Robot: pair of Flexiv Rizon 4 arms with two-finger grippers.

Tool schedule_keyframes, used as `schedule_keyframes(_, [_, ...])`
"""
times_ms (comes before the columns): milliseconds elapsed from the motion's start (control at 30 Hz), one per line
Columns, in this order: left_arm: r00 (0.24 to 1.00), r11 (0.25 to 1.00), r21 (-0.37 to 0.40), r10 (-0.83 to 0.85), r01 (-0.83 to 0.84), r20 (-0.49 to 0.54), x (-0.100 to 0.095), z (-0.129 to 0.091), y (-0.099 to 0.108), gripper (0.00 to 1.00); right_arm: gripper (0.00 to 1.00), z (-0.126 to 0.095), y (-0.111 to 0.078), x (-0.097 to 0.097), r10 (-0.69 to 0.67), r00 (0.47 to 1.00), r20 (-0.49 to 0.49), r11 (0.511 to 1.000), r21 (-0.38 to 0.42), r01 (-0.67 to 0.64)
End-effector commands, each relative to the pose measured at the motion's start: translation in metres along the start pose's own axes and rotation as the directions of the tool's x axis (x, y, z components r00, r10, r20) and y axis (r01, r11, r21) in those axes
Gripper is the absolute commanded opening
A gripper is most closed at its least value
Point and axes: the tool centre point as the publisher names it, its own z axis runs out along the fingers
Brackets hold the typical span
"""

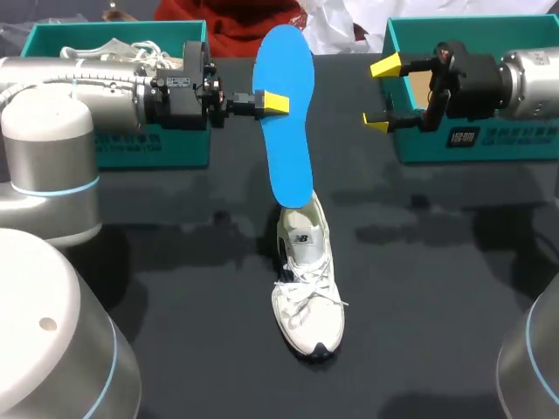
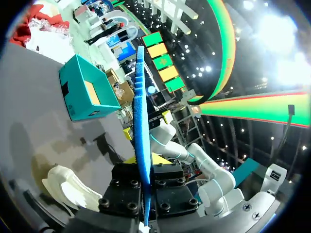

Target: Take the shoe out of the shoebox, open the shoe tongue, remove and reinsert the insole, then place the shoe into the shoebox

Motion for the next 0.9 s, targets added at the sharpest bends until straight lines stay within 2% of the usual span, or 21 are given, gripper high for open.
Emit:
schedule_keyframes(33, [0.845, 0.849, -0.033, -0.528, 0.527, -0.089, -0.009, 0.005, 0.0, 0.0, 1.0, 0.001, 0.0, 0.0, 0.001, 1.0, 0.001, 1.0, -0.001, -0.001])
schedule_keyframes(533, [0.824, 0.827, 0.001, -0.561, 0.563, -0.083, -0.029, 0.018, 0.01, 0.0, 1.0, 0.001, 0.0, 0.0, 0.001, 1.0, 0.001, 1.0, -0.001, -0.001])
schedule_keyframes(900, [0.86, 0.862, 0.046, -0.497, 0.505, -0.115, -0.037, 0.02, 0.011, 0.0, 1.0, 0.0, -0.001, 0.018, -0.006, 0.968, 0.25, 0.999, 0.043, -0.005])
